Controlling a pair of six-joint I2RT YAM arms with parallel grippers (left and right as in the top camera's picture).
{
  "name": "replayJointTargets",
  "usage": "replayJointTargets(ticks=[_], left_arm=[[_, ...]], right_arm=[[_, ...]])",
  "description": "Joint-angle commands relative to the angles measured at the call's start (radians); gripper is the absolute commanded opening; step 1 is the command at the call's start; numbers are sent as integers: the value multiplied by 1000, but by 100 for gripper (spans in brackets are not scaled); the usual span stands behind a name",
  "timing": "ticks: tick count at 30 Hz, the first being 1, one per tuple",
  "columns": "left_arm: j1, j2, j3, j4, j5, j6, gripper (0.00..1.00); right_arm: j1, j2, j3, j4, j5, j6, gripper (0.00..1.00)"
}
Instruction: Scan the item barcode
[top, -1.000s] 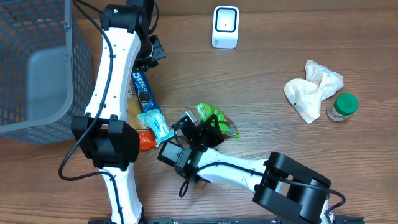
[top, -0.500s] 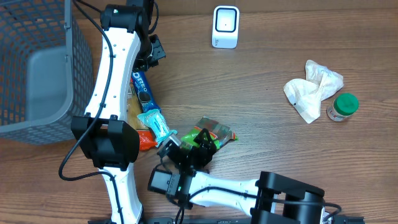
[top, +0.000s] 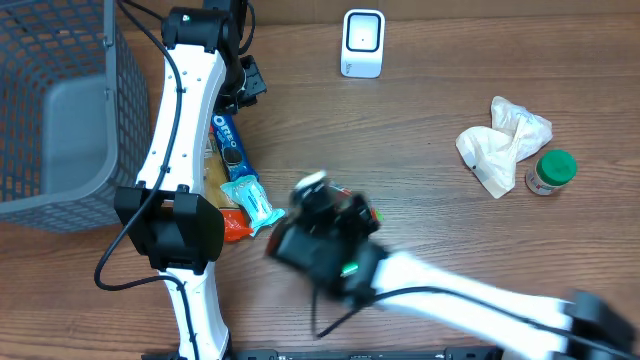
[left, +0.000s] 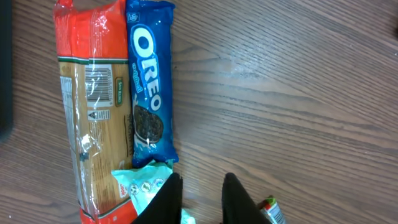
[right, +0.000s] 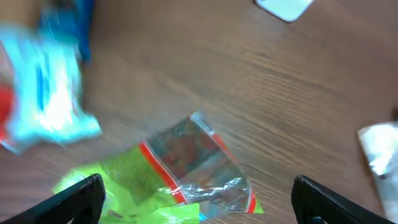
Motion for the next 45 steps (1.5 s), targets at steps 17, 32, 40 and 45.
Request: replayJointTargets(ticks=[17, 32, 40, 45], left_arm=[[-11, 9, -6, -41, -6, -20, 14], [-11, 9, -6, -43, -6, -20, 12], [-11, 9, -6, -44, -5, -21, 11], [-15, 9, -6, -45, -5, -20, 11]], right_arm=[[-357, 32, -101, 20, -788, 603, 91], [-357, 82, -368, 382, -738, 724, 70], [-357, 115, -370, 404, -661, 724, 46], [-357, 191, -370, 488, -722, 724, 35]])
